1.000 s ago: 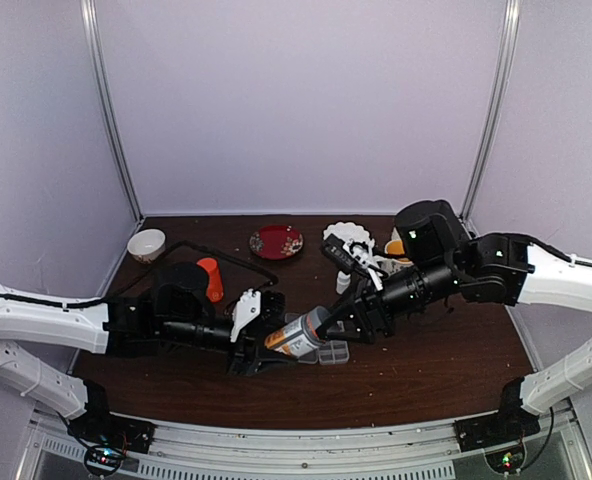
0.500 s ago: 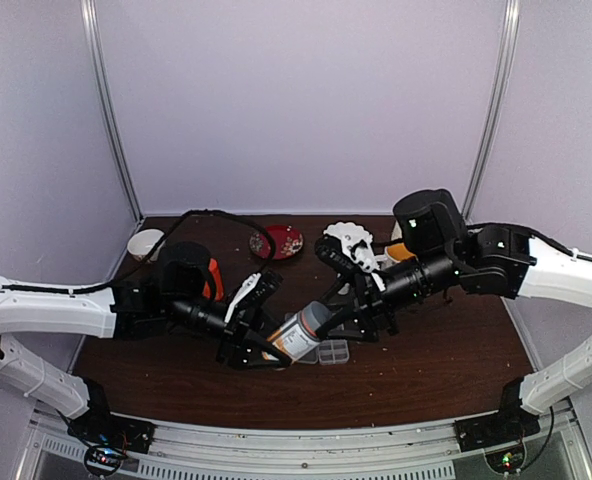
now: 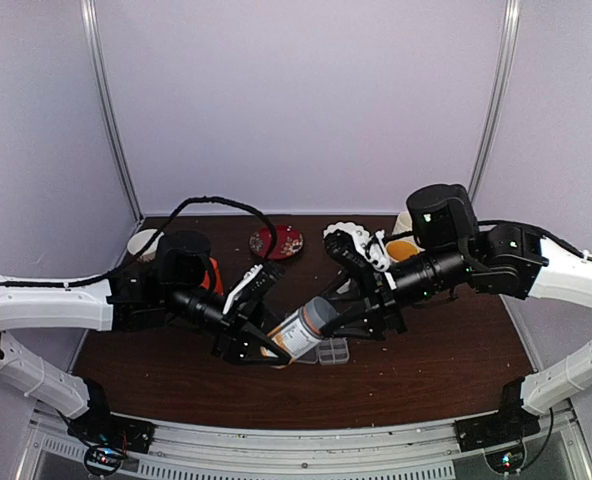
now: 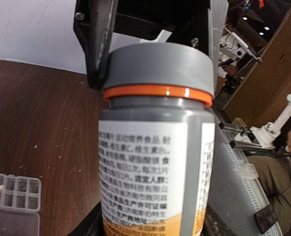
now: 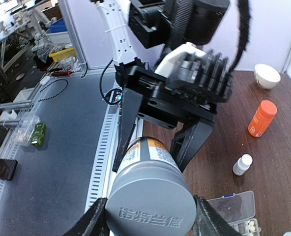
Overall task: Sort the pills into containers
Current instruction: Screw the lid of the pill bottle onto the pill bottle.
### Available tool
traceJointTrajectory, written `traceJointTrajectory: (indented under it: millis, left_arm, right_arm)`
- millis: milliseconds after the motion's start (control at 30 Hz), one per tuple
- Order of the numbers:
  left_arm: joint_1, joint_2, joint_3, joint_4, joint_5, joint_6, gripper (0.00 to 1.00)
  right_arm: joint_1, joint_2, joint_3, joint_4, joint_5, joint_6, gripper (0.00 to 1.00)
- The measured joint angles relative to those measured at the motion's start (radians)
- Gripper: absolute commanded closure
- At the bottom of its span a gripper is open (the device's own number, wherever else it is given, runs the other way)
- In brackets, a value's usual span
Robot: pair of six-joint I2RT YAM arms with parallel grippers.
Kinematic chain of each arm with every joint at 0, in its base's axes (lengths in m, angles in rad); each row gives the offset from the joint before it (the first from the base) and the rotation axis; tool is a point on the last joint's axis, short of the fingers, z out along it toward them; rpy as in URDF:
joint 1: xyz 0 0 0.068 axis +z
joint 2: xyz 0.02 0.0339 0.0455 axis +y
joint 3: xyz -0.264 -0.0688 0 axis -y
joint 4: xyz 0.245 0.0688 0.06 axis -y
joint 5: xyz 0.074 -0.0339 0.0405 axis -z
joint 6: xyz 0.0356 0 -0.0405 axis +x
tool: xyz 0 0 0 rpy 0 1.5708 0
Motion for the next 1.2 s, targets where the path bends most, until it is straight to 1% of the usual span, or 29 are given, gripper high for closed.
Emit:
traceJointTrajectory:
  millis: [100,200,367,467,600,633,700,733,833,867,933,1033,1200]
  left_arm:
    - [0.0,-0.039,0.003,-0.084,-0.107,0.059,1.0]
    - [0.0,-0.095,-0.004,-0.15,-0.256,0.116,1.0]
    - [-0.015,-0.121,-0.005,-0.185,-0.435,0.217,1.0]
    - [-0.051,-0.119,-0.005,-0.198,-0.567,0.344,1.0]
    - [-0.098,-0.103,-0.005,-0.186,-0.719,0.499,1.0]
    - [-0.108,-0.097,-0.004,-0.18,-0.755,0.535,1.0]
    - [-0.126,-0.085,-0.004,-0.168,-0.822,0.605,1.0]
    - [-0.132,-0.08,-0.005,-0.163,-0.852,0.629,1.0]
    - [-0.14,-0.065,-0.004,-0.137,-0.898,0.688,1.0]
    - [-0.141,-0.063,-0.004,-0.119,-0.904,0.695,1.0]
    - [-0.14,-0.062,-0.004,-0.074,-0.908,0.705,1.0]
    - [-0.14,-0.062,-0.004,-0.036,-0.902,0.705,1.0]
    - [-0.14,-0.063,-0.004,-0.033,-0.881,0.686,1.0]
  right_arm:
    - [0.0,0.022,0.006,-0.002,0.053,0.118,0.71]
    - [0.0,0.054,0.023,0.014,0.111,0.269,0.69]
    - [0.004,0.059,-0.02,0.104,0.22,0.525,0.65]
    - [0.01,0.052,-0.06,0.139,0.262,0.696,0.64]
    - [0.021,0.033,-0.101,0.157,0.316,0.908,0.61]
    - [0.022,0.026,-0.117,0.168,0.328,0.961,0.59]
    - [0.022,0.014,-0.15,0.195,0.339,1.049,0.52]
    - [0.022,0.01,-0.16,0.202,0.343,1.076,0.45]
    - [0.022,0.004,-0.17,0.207,0.358,1.132,0.18]
    - [0.022,0.002,-0.17,0.205,0.354,1.136,0.11]
    - [0.027,-0.004,-0.171,0.195,0.349,1.123,0.02]
    - [0.021,-0.042,-0.174,0.16,0.351,1.072,0.0]
    - [-0.016,-0.137,-0.168,0.095,0.365,0.933,0.0]
